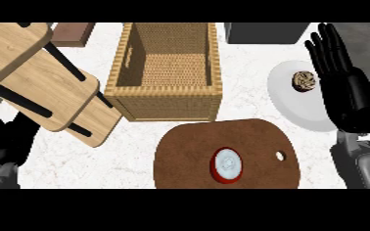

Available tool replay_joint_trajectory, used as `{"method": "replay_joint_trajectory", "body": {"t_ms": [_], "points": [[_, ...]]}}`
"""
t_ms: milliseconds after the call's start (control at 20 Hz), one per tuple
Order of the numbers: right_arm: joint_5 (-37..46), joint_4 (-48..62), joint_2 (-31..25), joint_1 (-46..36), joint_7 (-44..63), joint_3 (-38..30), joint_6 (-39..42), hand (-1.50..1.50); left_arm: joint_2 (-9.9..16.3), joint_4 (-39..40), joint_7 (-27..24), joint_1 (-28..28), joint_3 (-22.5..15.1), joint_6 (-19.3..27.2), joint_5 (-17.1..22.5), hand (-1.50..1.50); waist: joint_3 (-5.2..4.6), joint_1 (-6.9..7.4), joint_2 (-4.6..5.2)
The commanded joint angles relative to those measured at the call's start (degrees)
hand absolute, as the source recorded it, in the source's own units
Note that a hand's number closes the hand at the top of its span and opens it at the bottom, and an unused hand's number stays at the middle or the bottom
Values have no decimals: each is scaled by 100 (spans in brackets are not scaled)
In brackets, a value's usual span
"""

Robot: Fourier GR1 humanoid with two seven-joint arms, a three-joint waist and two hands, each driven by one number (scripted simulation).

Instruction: Pick the can from the cutting board and place it in the basket

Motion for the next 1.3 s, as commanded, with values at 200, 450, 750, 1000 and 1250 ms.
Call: {"method": "replay_joint_trajectory", "body": {"t_ms": [200,450,750,1000,1250], "points": [[-1766,529,1000,-83,-647,1111,2290,150,41,-588,-285,-742,-735,-224,-689,0,-23,160,392],[-2057,-200,1578,281,-2431,1788,3766,-150,82,-587,-286,-734,-970,-412,-847,0,-33,-179,266],[-376,-593,819,1116,-3022,1458,3269,-150,-160,-413,-407,-700,-1049,-90,-1166,0,-95,-418,203],[950,-546,-673,283,-2522,622,3184,-150,40,-748,-275,-479,-916,-244,-976,0,-97,-452,187],[1452,-586,-2051,-184,-2485,566,4275,-150,39,-779,-272,-492,-887,-292,-966,0,-97,-322,217]]}}
